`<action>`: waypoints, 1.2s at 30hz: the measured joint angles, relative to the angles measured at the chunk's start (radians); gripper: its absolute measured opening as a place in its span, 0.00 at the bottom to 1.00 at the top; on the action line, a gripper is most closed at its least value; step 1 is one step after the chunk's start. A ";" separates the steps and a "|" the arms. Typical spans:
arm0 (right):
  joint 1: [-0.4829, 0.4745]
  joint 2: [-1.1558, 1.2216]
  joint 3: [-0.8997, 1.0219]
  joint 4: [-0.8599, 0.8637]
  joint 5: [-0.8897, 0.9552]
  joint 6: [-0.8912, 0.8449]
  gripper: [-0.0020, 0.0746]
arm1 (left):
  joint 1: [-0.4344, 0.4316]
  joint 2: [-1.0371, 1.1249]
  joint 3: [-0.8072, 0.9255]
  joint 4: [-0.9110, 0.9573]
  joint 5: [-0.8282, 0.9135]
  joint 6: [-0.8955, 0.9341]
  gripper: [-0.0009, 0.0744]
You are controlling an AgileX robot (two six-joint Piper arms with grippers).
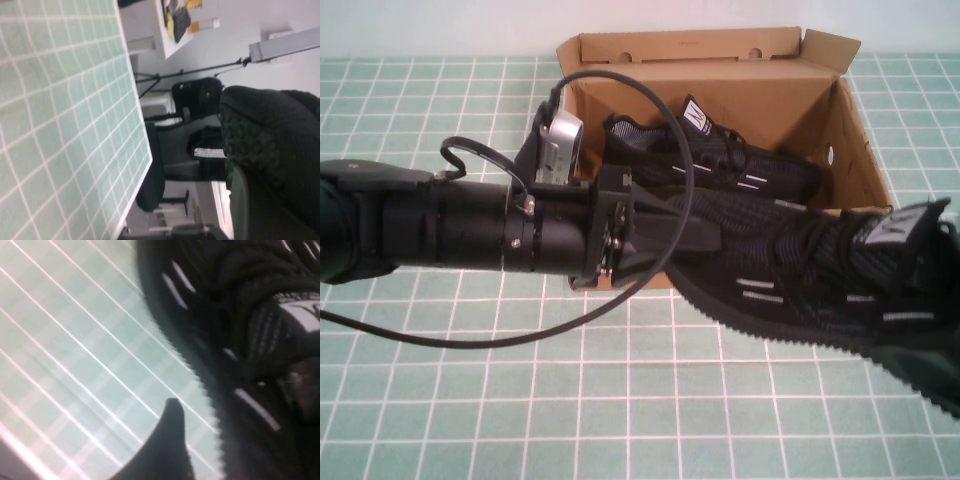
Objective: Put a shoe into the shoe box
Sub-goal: Hand over the shoe
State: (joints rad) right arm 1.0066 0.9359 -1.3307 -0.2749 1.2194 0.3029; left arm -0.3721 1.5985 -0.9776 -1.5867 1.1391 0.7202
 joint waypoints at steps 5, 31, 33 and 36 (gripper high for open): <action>0.002 -0.011 -0.004 -0.030 0.006 0.198 0.85 | 0.000 0.000 0.000 -0.039 -0.030 0.074 0.16; 0.002 -0.082 0.218 -0.139 -0.334 1.194 0.85 | 0.000 0.000 0.000 -0.039 -0.020 0.164 0.16; 0.002 -0.082 0.218 -0.179 -0.334 1.216 0.85 | 0.000 0.000 0.000 -0.039 -0.018 0.164 0.16; 0.002 -0.082 0.218 -0.204 -0.340 1.241 0.85 | 0.000 0.000 0.000 -0.039 -0.018 0.164 0.16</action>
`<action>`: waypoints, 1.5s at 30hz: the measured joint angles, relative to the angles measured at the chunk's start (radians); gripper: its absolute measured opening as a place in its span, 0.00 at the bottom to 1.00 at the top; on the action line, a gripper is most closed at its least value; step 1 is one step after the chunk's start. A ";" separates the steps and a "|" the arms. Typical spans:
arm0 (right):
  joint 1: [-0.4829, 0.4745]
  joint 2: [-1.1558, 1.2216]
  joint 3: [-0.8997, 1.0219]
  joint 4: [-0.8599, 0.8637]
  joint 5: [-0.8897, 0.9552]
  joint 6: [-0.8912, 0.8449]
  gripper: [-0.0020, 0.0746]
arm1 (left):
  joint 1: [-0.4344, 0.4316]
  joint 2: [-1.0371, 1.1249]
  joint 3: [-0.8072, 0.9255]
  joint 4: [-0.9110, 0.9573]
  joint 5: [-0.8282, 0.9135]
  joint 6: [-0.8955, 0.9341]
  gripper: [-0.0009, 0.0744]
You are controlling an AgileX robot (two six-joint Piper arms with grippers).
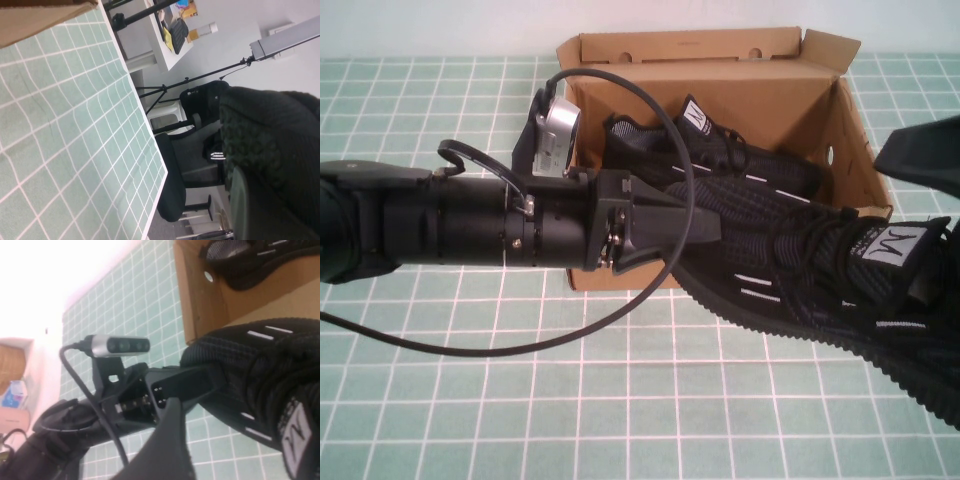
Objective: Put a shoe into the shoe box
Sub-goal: Hand over the shoe
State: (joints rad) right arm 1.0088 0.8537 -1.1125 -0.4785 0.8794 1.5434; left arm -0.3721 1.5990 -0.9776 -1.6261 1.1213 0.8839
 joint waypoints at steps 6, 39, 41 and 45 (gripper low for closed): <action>0.000 0.013 0.000 0.009 -0.003 0.009 0.85 | 0.000 0.000 0.000 0.000 0.000 0.000 0.16; 0.000 0.168 0.102 -0.128 -0.212 0.209 0.85 | 0.000 0.000 0.000 0.000 -0.014 0.016 0.16; 0.000 0.178 0.102 -0.137 -0.224 0.209 0.82 | 0.000 0.000 0.000 0.000 -0.017 0.016 0.16; 0.000 0.180 0.104 -0.175 -0.232 0.196 0.47 | 0.000 0.000 0.000 -0.008 -0.023 0.016 0.15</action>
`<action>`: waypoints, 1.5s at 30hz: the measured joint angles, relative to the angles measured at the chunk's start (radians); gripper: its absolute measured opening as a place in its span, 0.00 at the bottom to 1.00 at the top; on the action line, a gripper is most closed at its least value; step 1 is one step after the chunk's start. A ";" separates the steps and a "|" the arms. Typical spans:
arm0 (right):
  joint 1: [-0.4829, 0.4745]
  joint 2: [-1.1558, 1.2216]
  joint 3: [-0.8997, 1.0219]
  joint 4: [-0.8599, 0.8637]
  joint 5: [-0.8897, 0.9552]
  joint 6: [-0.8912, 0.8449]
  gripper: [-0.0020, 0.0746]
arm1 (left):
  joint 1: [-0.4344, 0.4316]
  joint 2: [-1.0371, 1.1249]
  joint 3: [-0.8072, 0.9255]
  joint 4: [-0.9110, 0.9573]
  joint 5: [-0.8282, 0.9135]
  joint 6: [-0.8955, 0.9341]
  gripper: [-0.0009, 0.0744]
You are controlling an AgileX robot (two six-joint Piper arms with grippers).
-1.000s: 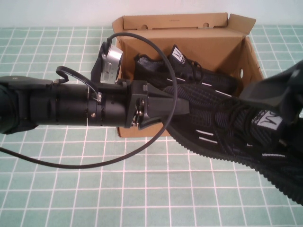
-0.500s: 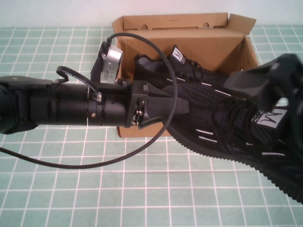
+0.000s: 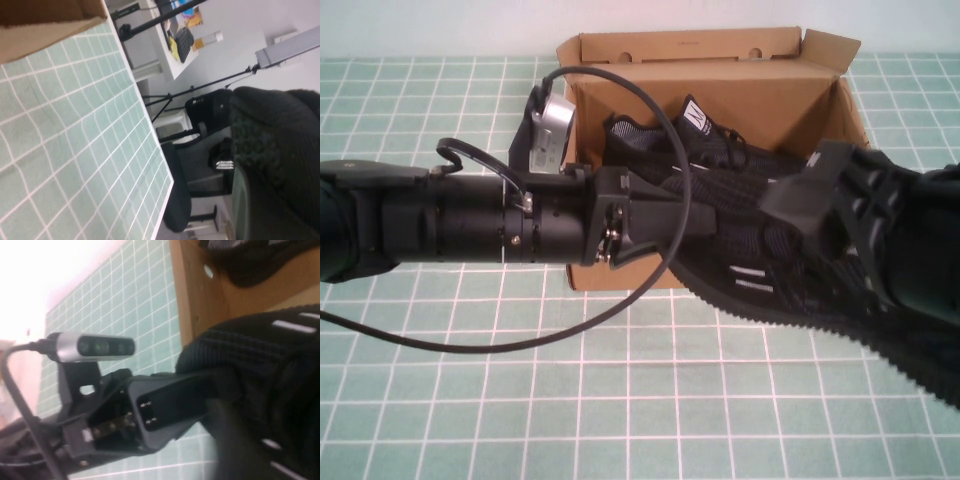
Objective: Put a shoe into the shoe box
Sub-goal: Hand over the shoe
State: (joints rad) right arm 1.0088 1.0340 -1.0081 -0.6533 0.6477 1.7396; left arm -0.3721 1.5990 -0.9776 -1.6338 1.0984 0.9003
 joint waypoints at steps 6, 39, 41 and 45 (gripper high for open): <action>0.000 0.000 0.007 -0.049 0.004 -0.069 0.06 | 0.002 0.000 0.000 -0.023 0.000 -0.002 0.15; 0.000 -0.178 0.009 -0.193 0.072 -0.092 0.02 | 0.342 -0.029 -0.003 -0.033 0.057 -0.030 0.84; 0.000 -0.180 0.009 -0.214 0.074 -0.092 0.02 | 0.342 -0.050 -0.009 -0.012 0.061 -0.030 0.63; 0.000 -0.153 0.009 -0.229 0.074 -0.135 0.02 | 0.342 -0.094 -0.039 0.052 0.069 -0.011 0.16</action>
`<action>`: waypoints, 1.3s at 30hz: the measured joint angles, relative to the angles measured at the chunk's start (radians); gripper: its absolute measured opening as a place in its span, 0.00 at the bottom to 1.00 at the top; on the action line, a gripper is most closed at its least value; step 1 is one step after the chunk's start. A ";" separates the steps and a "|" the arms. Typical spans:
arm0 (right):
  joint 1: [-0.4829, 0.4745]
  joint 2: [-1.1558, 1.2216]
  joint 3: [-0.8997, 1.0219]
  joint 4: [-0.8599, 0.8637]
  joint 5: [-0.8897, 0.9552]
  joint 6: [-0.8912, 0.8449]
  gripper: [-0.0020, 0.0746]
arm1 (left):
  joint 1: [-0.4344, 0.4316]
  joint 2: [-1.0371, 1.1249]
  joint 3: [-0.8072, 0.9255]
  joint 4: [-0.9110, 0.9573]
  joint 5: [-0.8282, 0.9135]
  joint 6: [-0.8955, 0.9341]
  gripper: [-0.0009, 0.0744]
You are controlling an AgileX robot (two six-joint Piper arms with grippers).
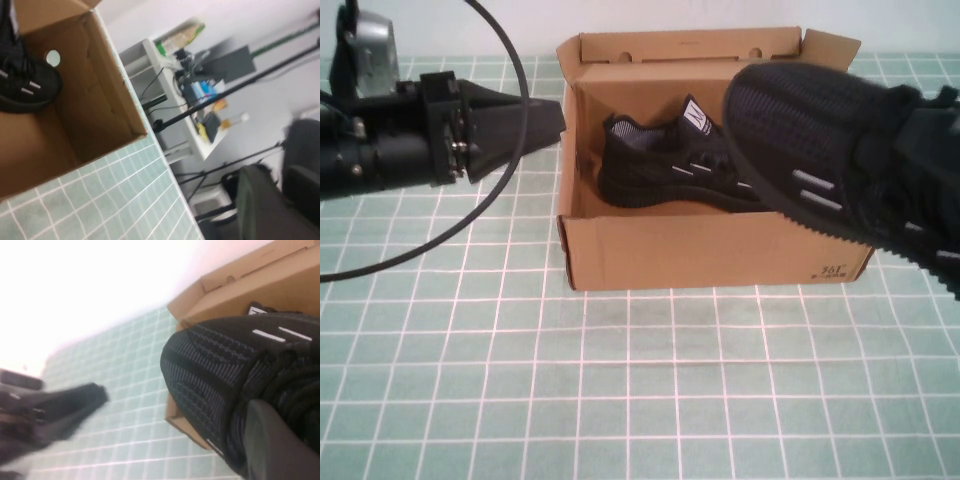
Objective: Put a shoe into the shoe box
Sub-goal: Hand over the shoe, then place the shoe in the shoe box
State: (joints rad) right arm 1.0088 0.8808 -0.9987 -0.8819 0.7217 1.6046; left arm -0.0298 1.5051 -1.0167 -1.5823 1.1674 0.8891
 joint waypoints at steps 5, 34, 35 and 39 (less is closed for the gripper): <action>0.000 0.050 0.000 -0.011 -0.006 -0.033 0.02 | 0.000 -0.068 -0.046 0.092 0.009 0.016 0.03; -0.675 0.736 -0.639 1.525 0.235 -1.639 0.02 | 0.000 -0.576 -0.112 0.795 -0.070 -0.149 0.01; -0.695 0.768 -0.664 1.554 0.245 -1.660 0.02 | 0.000 -0.588 -0.112 0.795 -0.070 -0.152 0.01; -0.742 0.882 -0.725 1.662 0.261 -1.774 0.02 | 0.000 -0.628 -0.112 0.798 -0.068 -0.158 0.01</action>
State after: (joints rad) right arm 0.2672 1.7624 -1.7233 0.7800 0.9830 -0.1689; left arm -0.0298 0.8775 -1.1288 -0.7839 1.0998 0.7307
